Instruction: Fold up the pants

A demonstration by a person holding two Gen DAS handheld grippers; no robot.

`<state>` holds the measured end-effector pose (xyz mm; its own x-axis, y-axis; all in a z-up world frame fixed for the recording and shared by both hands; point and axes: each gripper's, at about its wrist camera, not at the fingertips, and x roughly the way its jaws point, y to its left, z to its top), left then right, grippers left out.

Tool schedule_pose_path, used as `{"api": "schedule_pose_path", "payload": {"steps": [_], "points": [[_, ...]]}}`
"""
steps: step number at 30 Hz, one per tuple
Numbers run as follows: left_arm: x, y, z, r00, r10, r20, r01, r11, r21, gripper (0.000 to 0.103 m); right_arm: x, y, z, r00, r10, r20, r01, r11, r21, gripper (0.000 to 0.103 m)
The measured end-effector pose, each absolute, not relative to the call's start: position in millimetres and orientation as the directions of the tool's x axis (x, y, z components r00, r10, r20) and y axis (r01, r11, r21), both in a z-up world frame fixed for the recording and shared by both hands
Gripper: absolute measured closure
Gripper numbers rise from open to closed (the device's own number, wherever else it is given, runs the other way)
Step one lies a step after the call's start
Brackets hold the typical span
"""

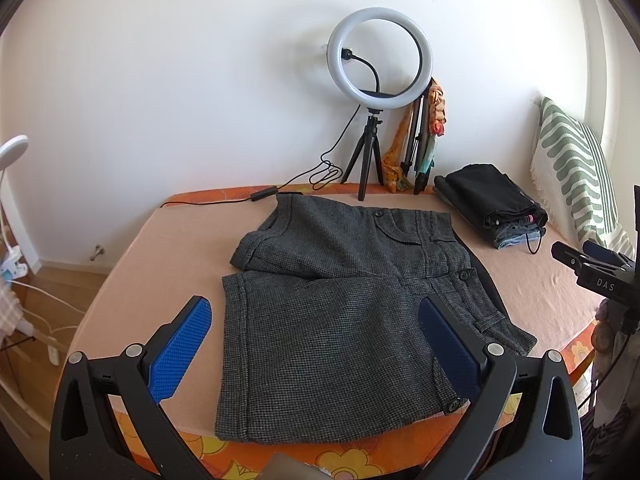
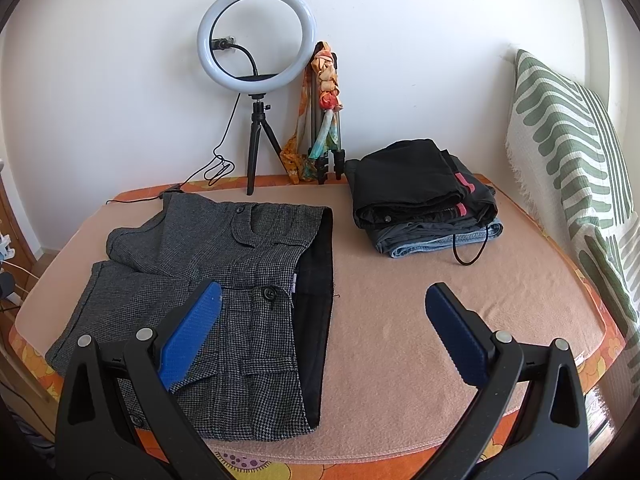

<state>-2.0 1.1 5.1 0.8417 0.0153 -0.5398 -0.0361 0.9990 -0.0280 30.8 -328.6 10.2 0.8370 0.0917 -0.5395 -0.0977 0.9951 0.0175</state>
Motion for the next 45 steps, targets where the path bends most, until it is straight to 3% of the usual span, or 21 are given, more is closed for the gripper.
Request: {"api": "schedule_pose_path", "payload": {"steps": [29,45], "points": [[1.6,8.8,4.1,0.834,0.024,-0.551,-0.045,0.999,-0.026,0.001,32.6,-328.3,7.9,0.835,0.091,-0.543,-0.095,0.995,0.020,0.000],[42.4,65.0,0.6,0.782,-0.029,-0.622,-0.093,0.982,-0.163,0.001,59.7,-338.9,9.8,0.787,0.167,-0.593,-0.128,0.986,0.106,0.000]]}}
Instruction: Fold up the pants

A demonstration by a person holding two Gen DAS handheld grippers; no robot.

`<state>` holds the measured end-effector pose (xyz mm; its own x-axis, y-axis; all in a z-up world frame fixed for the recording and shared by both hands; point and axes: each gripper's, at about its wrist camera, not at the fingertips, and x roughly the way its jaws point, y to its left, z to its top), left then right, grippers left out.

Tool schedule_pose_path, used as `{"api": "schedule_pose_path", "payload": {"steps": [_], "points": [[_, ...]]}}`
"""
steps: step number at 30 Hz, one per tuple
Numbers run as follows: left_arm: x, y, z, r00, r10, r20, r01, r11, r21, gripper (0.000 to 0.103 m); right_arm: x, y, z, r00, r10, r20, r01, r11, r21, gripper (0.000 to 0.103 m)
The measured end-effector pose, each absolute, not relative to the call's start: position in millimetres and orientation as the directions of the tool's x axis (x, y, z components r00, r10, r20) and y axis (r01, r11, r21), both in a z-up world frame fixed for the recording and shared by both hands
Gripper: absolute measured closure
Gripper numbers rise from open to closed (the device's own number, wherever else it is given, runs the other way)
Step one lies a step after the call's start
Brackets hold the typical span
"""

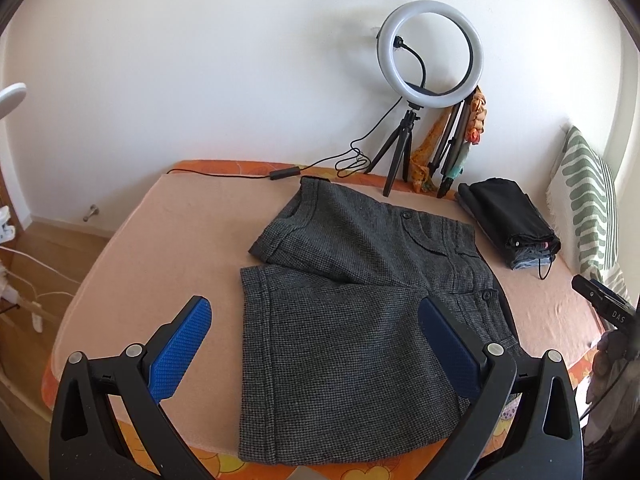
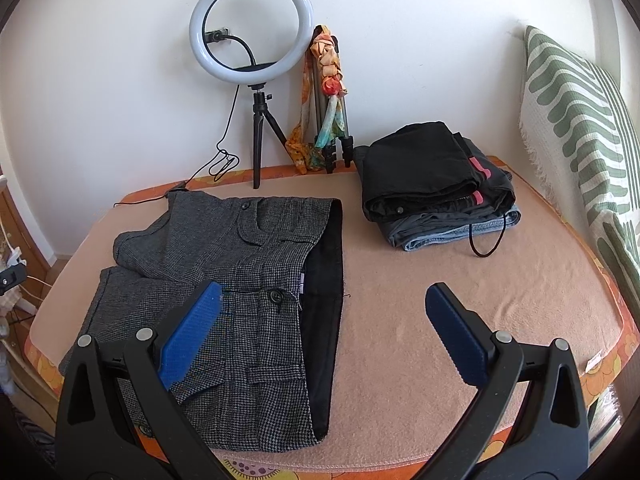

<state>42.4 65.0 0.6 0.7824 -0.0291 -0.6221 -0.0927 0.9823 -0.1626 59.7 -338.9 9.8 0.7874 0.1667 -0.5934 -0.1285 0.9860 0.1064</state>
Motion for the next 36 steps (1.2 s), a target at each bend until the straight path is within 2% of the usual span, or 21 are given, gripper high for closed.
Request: {"api": "schedule_pose_path", "payload": {"steps": [2,6,10,18,30,36], "points": [[51.6,74.6,-0.1,0.771,-0.028,-0.636,-0.101,0.981,-0.166,0.001,67.5,-340.9,11.4,0.781,0.178,-0.598,-0.129,0.984,0.124,0.000],[68.9,94.1,-1.0,0.759,-0.013,-0.651,-0.122,0.979,-0.162,0.007,82.0,-345.4,12.0,0.772,0.199,-0.604,-0.123,0.979,0.165,0.000],[86.1,112.6,-4.9,0.742,-0.057,-0.668,-0.116,0.970,-0.212,0.011,98.2,-348.4,8.3,0.750,0.228,-0.621,-0.121,0.970,0.211,0.000],[123.6,125.9,-19.8,0.694,-0.110,-0.711,-0.124,0.955,-0.269,0.021,126.9,-344.0,9.4,0.754,0.225,-0.618,-0.146,0.974,0.175,0.000],[187.7,129.8,-33.2,0.634,-0.158,-0.757,-0.109,0.951,-0.290,0.022,181.4,-326.7,8.7,0.723,0.256,-0.641,-0.215,0.966,0.143,0.000],[230.6,122.2,-30.3,0.618,-0.170,-0.767,-0.055,0.964,-0.258,0.022,231.7,-316.7,9.5,0.696,0.258,-0.670,-0.282,0.957,0.075,0.000]]}}
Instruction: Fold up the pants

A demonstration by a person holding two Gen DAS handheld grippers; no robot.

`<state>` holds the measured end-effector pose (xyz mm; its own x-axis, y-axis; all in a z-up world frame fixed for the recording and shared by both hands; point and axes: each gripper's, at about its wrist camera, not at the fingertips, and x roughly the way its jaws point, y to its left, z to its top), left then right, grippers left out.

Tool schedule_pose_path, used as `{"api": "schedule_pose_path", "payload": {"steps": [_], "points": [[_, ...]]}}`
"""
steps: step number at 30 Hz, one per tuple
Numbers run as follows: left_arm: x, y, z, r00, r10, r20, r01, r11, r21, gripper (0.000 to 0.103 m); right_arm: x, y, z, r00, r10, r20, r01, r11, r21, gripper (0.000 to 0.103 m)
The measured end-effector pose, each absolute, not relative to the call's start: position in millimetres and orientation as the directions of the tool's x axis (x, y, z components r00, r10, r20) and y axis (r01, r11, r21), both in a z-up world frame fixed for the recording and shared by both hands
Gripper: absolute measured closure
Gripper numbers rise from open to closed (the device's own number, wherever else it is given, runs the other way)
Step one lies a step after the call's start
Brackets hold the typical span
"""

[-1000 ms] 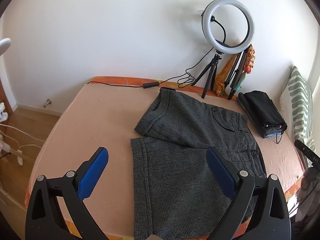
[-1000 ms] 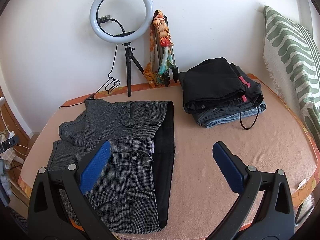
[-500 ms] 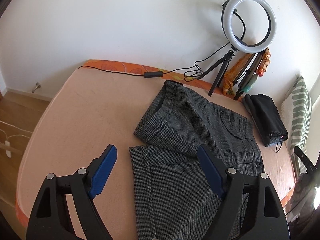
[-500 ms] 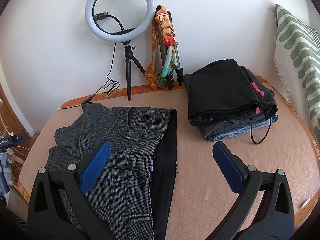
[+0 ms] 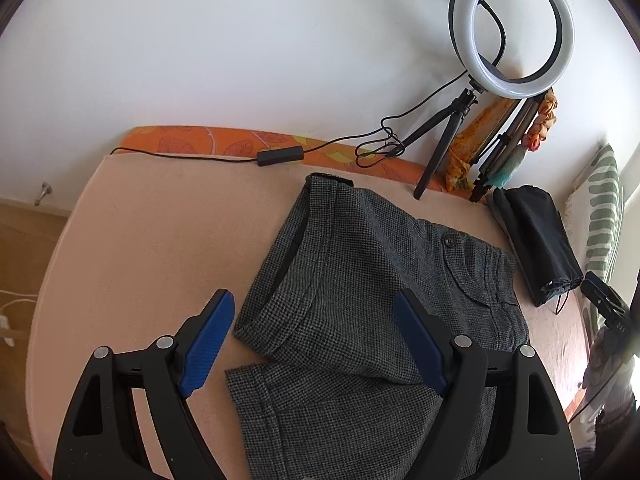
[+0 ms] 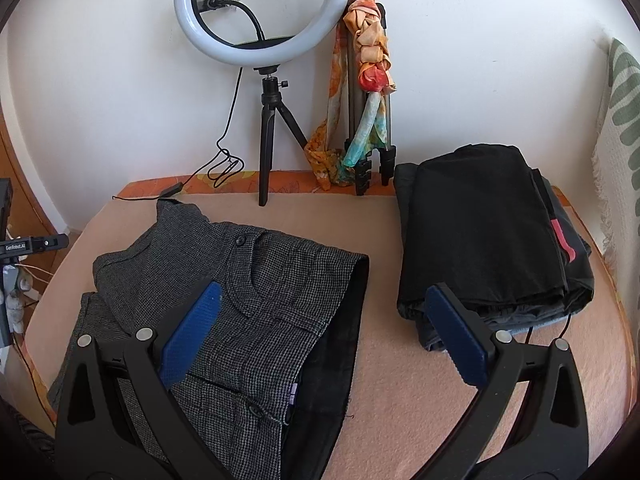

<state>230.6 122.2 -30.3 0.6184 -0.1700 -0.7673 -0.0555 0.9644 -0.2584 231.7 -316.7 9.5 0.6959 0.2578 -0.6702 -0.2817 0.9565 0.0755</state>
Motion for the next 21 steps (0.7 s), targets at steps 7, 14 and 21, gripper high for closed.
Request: {"api": "schedule_pose_path", "payload": {"steps": [7,14,21], "points": [[280.1,113.3,-40.0,0.569,-0.235,-0.788,-0.001,0.958,-0.287,0.022,289.0,-300.7,-9.9,0.602,0.298,-0.741,-0.371,0.926,0.072,0.000],[342.0,110.2,-50.5,0.523,-0.221,-0.823,0.011,0.967,-0.253,0.022,344.0,-267.3,-40.7,0.511,0.307,-0.803,-0.454,0.890,0.051,0.000],[391.0,126.3,-81.2,0.476,-0.275,-0.835,-0.045,0.941,-0.336,0.022,382.3,-248.9,-76.4,0.451,0.296,-0.842,-0.488,0.872,0.045,0.000]]}}
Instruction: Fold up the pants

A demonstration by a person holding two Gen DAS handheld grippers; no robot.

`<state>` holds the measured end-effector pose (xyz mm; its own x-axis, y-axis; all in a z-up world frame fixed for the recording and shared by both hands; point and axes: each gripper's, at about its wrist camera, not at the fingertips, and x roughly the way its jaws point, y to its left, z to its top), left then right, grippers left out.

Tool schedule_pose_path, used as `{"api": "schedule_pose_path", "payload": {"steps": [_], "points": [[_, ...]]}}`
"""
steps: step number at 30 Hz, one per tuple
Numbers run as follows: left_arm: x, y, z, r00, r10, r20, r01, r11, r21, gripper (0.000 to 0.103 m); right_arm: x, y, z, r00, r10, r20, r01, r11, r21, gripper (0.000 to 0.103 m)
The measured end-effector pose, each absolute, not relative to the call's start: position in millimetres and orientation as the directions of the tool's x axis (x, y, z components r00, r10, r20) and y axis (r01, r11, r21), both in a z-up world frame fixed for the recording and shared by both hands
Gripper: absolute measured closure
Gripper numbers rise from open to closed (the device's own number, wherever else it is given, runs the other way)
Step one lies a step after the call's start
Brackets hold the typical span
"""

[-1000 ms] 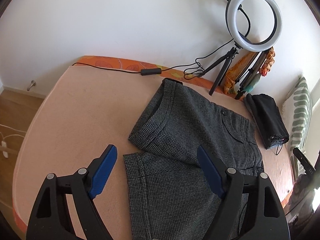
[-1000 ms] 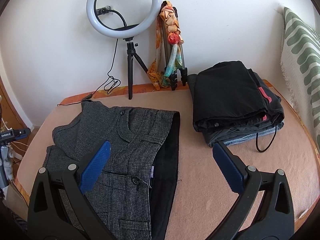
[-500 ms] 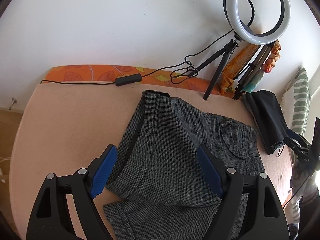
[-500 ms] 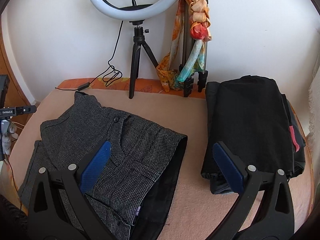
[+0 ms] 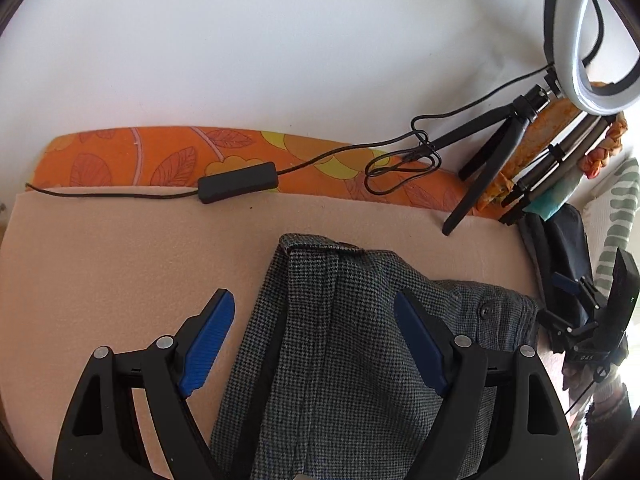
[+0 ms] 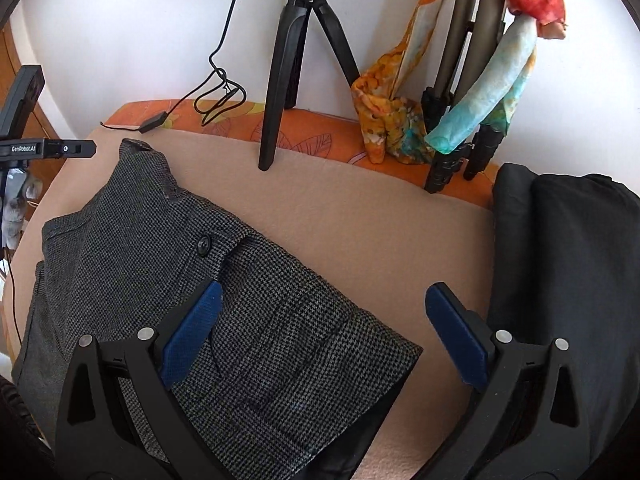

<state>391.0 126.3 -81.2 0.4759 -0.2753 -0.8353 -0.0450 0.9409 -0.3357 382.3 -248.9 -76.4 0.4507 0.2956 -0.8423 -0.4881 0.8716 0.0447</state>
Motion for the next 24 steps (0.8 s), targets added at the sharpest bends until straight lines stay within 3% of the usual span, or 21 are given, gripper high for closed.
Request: {"api": "schedule_pose_path", "payload": {"steps": [4,13,15,17,19,21,23,24], "points": [[407.1,134.6,-101.9,0.424,-0.348,-0.836,-0.094,0.901,-0.423,0.022,399.2,-245.4,-90.6,0.411,0.310,-0.857,-0.499,0.864,0.074,0.000],[429.3,134.8,-123.1,0.389,-0.354,-0.850,-0.143,0.889,-0.435,0.022,411.2,-231.5,-126.2,0.295,0.240,-0.925,-0.532,0.845,0.050,0.000],[430.7,129.9,-124.3,0.392,-0.350,-0.851,-0.124,0.896,-0.426,0.029,410.0,-231.1,-132.1,0.278,0.239,-0.930,-0.539,0.840,0.055,0.001],[432.8,124.5,-123.9,0.402,-0.321,-0.858,-0.105,0.914,-0.391,0.037,409.8,-231.8,-136.4,0.262,0.258,-0.930,-0.537,0.840,0.082,0.007],[433.8,121.7,-123.9,0.412,-0.320,-0.853,-0.093,0.917,-0.389,0.051,408.9,-234.2,-135.5,0.267,0.271,-0.925,-0.530,0.843,0.094,0.015],[432.8,121.0,-123.0,0.428,-0.323,-0.844,-0.084,0.916,-0.393,0.063,406.0,-236.1,-130.8,0.267,0.290,-0.919,-0.526,0.843,0.113,0.031],[431.3,119.9,-121.5,0.437,-0.319,-0.841,-0.069,0.920,-0.385,0.069,403.4,-239.7,-126.4,0.257,0.309,-0.916,-0.518,0.844,0.140,0.056],[429.9,119.8,-120.5,0.442,-0.320,-0.838,-0.060,0.922,-0.384,0.073,402.7,-240.6,-124.3,0.250,0.322,-0.913,-0.516,0.842,0.156,0.062]]}}
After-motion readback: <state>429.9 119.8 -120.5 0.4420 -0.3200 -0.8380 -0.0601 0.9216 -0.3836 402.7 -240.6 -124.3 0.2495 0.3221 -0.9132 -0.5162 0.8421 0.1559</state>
